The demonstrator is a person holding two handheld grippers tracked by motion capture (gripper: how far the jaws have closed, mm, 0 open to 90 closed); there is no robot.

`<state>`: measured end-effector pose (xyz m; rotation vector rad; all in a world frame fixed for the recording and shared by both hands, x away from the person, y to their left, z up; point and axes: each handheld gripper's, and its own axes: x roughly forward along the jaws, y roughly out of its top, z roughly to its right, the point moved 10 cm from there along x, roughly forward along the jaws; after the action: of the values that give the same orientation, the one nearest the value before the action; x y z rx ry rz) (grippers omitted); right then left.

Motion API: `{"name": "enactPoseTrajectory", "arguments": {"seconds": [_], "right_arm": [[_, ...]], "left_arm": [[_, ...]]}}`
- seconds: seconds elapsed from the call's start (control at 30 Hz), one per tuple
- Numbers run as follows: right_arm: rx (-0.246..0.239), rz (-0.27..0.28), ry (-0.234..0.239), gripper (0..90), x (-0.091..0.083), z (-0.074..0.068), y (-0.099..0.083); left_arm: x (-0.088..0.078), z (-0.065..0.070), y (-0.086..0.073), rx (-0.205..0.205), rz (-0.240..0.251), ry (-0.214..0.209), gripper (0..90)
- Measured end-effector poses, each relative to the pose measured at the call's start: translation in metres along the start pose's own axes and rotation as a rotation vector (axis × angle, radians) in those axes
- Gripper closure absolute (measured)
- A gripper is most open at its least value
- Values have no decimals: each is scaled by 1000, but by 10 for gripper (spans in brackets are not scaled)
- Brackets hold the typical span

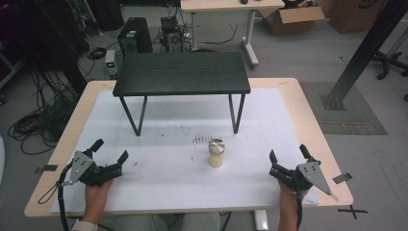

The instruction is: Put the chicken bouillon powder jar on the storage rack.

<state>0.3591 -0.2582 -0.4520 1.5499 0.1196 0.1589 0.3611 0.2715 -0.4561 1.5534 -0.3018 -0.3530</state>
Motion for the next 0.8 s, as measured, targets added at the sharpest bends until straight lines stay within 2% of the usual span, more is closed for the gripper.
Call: {"name": "enactPoseTrajectory", "arguments": {"seconds": [0.8], "right_arm": [[-1, -12, 2, 0, 1, 0, -1]], "left_arm": [[0, 0, 0, 5, -1, 1, 3]]}}
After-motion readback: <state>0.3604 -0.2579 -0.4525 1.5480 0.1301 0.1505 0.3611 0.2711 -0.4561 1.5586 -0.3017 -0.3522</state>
